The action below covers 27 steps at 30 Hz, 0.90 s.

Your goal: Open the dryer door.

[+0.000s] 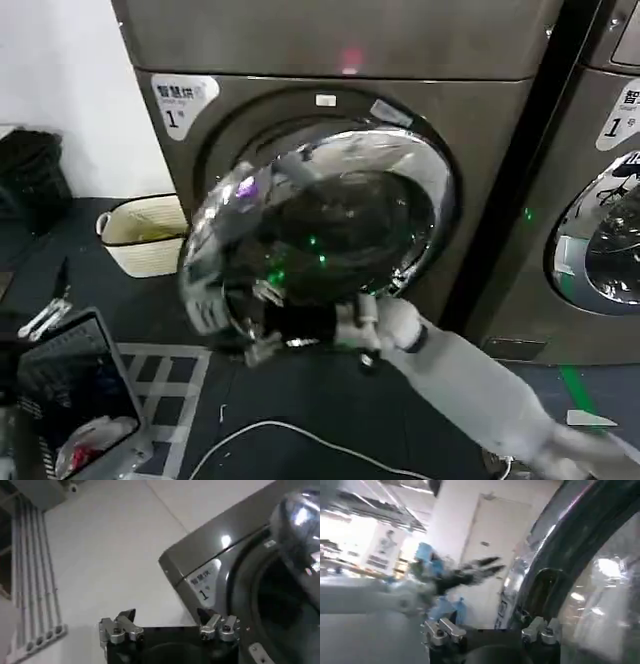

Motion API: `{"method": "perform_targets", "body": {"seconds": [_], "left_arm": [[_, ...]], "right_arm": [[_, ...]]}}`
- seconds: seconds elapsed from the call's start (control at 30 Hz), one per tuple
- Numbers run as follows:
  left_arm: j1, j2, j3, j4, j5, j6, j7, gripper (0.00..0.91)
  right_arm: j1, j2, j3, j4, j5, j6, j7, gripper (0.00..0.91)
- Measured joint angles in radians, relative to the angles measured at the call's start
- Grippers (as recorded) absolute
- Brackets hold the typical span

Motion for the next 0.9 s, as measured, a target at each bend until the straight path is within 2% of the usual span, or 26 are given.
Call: {"method": "perform_targets", "body": {"seconds": [0.13,0.3,0.43,0.53,0.6,0.67,0.87,0.9], "left_arm": [[-0.045,0.058,0.069,0.025,0.036,0.007,-0.002,0.907],[-0.119,0.127,0.184,0.065,0.054,0.015,-0.005,0.907],[-0.184,0.176,0.287,0.084,0.057,0.012,0.009,0.907],[-0.234,0.199,0.364,0.097,0.06,0.002,0.046,0.907],[-0.265,0.206,0.413,0.102,0.063,-0.009,0.076,0.907],[-0.294,0.213,0.461,0.107,0.068,-0.022,0.091,0.907],[-0.376,0.213,0.644,0.138,0.101,-0.056,0.096,0.907],[-0.392,0.208,0.683,0.146,0.104,-0.06,0.096,0.907]], "right_arm": [[-0.055,-0.059,0.066,0.044,0.015,0.0,-0.101,0.907],[-0.184,-0.142,0.204,0.116,0.015,0.006,-0.132,0.907],[-0.367,-0.202,0.408,0.185,0.022,0.023,-0.16,0.907],[-0.561,-0.221,0.62,0.247,0.034,0.056,-0.174,0.907],[-0.69,-0.212,0.771,0.288,0.038,0.077,-0.164,0.907],[-0.83,-0.183,0.932,0.331,0.01,0.123,-0.115,0.907],[-1.192,0.001,1.354,0.413,-0.144,0.286,0.186,0.907],[-1.237,0.042,1.411,0.415,-0.189,0.306,0.26,0.907]]}}
